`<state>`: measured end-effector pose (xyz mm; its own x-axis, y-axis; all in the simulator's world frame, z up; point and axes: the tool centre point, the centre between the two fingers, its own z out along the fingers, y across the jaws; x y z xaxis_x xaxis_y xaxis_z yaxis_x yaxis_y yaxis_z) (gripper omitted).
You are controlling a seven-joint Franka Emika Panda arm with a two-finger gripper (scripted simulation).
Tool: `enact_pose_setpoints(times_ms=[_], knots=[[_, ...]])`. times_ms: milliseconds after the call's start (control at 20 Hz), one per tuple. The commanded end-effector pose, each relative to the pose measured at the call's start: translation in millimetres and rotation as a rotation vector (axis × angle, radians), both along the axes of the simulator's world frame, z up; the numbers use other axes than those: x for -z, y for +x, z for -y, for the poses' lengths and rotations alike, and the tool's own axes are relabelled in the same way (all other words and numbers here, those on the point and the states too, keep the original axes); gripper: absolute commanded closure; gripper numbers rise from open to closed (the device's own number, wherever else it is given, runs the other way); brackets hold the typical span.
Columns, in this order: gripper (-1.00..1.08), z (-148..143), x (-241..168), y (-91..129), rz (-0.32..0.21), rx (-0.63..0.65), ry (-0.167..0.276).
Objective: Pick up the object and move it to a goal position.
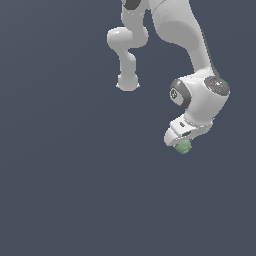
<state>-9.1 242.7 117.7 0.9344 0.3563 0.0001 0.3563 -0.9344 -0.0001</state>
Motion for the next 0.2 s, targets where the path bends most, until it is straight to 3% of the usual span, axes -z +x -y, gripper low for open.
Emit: enact_pose_setpoints(times_ms=[0, 150], knots=[[1.08, -4.4, -1.2, -0.7, 0.000, 0.002, 0.000], [1.08, -4.0, -1.0, 0.4, 0.000, 0.002, 0.000]])
